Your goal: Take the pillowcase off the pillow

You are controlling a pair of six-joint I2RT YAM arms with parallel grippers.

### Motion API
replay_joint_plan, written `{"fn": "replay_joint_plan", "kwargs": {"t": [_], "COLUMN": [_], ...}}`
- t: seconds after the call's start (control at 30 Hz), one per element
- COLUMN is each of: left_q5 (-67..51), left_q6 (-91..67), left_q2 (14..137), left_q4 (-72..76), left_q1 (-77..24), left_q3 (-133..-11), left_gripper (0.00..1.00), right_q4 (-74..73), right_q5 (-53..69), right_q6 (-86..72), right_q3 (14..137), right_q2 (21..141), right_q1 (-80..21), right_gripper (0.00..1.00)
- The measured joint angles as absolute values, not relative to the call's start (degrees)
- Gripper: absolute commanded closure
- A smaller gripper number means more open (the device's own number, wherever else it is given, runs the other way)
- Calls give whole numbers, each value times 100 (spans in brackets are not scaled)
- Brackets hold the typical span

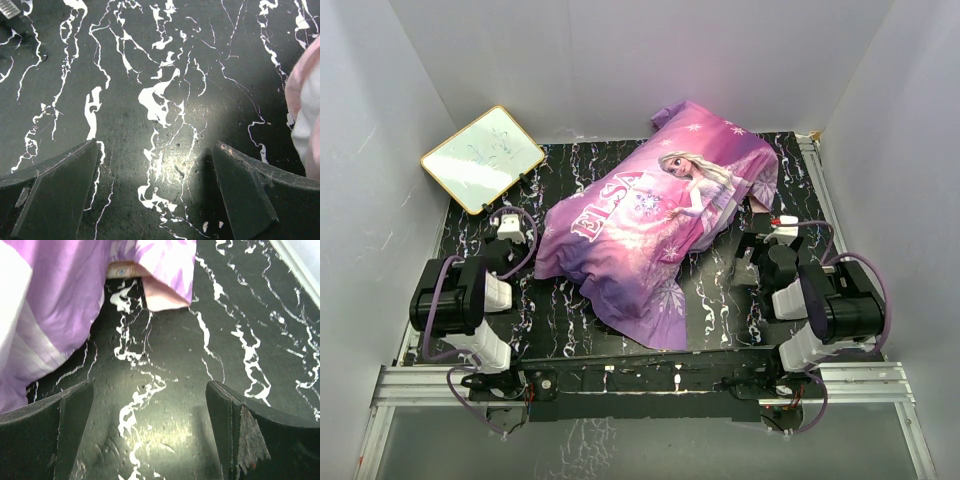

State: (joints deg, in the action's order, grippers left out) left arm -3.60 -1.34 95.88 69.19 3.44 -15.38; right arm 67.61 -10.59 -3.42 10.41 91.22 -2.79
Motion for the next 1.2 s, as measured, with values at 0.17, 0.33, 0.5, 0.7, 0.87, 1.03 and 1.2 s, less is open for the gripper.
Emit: {"fn": "replay_joint_plan", "kwargs": {"t": [0.17, 0.33, 0.5, 0.7, 0.87, 1.03, 1.2], "left_q5": [-574, -1225, -2191, -3299, -3511, -3277, -2646], "left_q6": [106, 779, 1557, 2154, 2438, 2609, 2670], "left_q2": [8836, 8138, 7481, 7380, 7773, 8117, 8425], "left_q4": [4571, 1728, -764, -2655, -3336, -3350, -2915], "left_q1": [373, 395, 401, 220, -591, -1695, -2239], "left_q3": [-2626, -4775, -6235, -7008, -7035, -6705, -6429], "left_gripper": [3, 3, 3, 3, 3, 5, 66], "right_q4": [5295, 4219, 3203, 1999, 1155, 716, 471], "right_q5": [-1472, -2010, -1859, -591, -21, 255, 416], "right_q6": [-521, -1155, -2755, -3358, -3229, -3094, -2985], "right_q3": [1750, 2777, 3557, 4989, 6281, 7078, 7975], "right_q2": [8315, 7395, 7120, 8042, 8936, 9647, 10551], "right_q1": [-311, -285, 161, 633, 589, 589, 589], "right_gripper": [2, 2, 2, 2, 2, 1, 3]}}
